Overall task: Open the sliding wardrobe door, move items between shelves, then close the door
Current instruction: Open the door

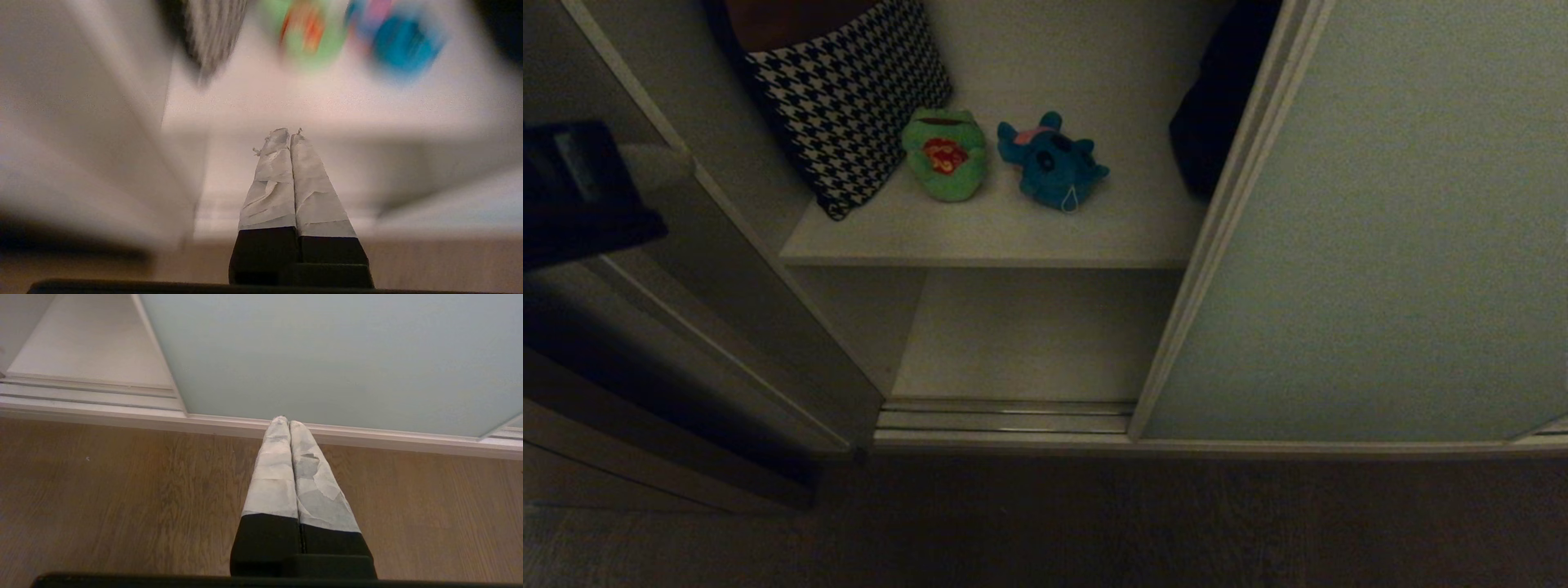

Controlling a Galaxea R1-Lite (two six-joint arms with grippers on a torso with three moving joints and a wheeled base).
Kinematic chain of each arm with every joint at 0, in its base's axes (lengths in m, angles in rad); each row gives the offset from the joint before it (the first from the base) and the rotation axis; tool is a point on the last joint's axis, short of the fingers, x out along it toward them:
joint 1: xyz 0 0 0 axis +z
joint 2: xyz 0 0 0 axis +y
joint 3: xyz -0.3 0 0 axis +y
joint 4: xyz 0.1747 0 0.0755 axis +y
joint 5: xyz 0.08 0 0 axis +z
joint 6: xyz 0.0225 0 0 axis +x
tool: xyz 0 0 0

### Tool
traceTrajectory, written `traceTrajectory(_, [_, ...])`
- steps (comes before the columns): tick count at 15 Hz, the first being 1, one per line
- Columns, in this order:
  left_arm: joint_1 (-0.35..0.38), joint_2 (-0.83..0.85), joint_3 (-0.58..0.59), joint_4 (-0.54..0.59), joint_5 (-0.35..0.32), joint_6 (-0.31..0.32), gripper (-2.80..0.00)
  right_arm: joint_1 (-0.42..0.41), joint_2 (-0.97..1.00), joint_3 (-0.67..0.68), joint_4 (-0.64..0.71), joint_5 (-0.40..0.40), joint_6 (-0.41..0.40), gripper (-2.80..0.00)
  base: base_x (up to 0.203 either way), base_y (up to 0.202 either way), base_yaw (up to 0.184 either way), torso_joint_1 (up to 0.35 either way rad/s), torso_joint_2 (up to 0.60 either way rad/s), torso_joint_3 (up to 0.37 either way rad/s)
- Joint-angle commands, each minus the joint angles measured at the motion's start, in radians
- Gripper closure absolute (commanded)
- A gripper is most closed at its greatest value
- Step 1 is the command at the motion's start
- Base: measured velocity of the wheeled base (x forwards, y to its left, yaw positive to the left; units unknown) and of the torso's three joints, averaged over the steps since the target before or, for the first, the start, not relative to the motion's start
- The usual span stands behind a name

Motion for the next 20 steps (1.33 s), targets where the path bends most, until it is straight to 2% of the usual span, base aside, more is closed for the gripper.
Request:
traceTrajectory(1, [0.022, -0.158, 0.132, 0.026, 0.004, 0.002, 0.0, 0.0, -0.002, 0.0, 0.0, 0.001, 0.0, 0.0, 0.0, 0.0, 0.0, 0.0, 0.0, 0.0])
traceTrajectory(4, [0.027, -0.26, 0.344, 0.055, -0.012, -0.003, 0.0, 0.0, -0.002, 0.0, 0.0, 0.001, 0.0, 0.0, 0.0, 0.0, 0.0, 0.0, 0.0, 0.0])
traceTrajectory(5, [0.026, -0.27, 0.39, 0.055, -0.043, -0.006, 0.0, 0.0, -0.002, 0.0, 0.0, 0.001, 0.0, 0.0, 0.0, 0.0, 0.0, 0.0, 0.0, 0.0])
traceTrajectory(7, [0.025, -0.211, 0.371, 0.051, -0.086, -0.013, 0.0, 0.0, -0.002, 0.0, 0.0, 0.001, 0.0, 0.0, 0.0, 0.0, 0.0, 0.0, 0.0, 0.0])
traceTrajectory(9, [0.023, -0.084, 0.258, 0.043, -0.134, -0.016, 0.0, 0.0, -0.002, 0.0, 0.0, 0.001, 0.0, 0.0, 0.0, 0.0, 0.0, 0.0, 0.0, 0.0])
traceTrajectory(11, [0.022, 0.063, 0.096, 0.039, -0.158, -0.018, 0.0, 0.0, -0.002, 0.0, 0.0, 0.001, 0.0, 0.0, 0.0, 0.0, 0.0, 0.0, 0.0, 0.0])
traceTrajectory(14, [0.021, 0.28, -0.138, 0.045, -0.175, -0.017, 0.0, 0.0, -0.002, 0.0, 0.0, 0.001, 0.0, 0.0, 0.0, 0.0, 0.0, 0.0, 0.0, 0.0])
traceTrajectory(20, [-0.008, 0.638, -0.501, 0.082, -0.18, -0.024, 0.0, 0.0, -0.001, 0.0, 0.0, 0.001, 0.0, 0.0, 0.0, 0.0, 0.0, 0.0, 0.0, 0.0])
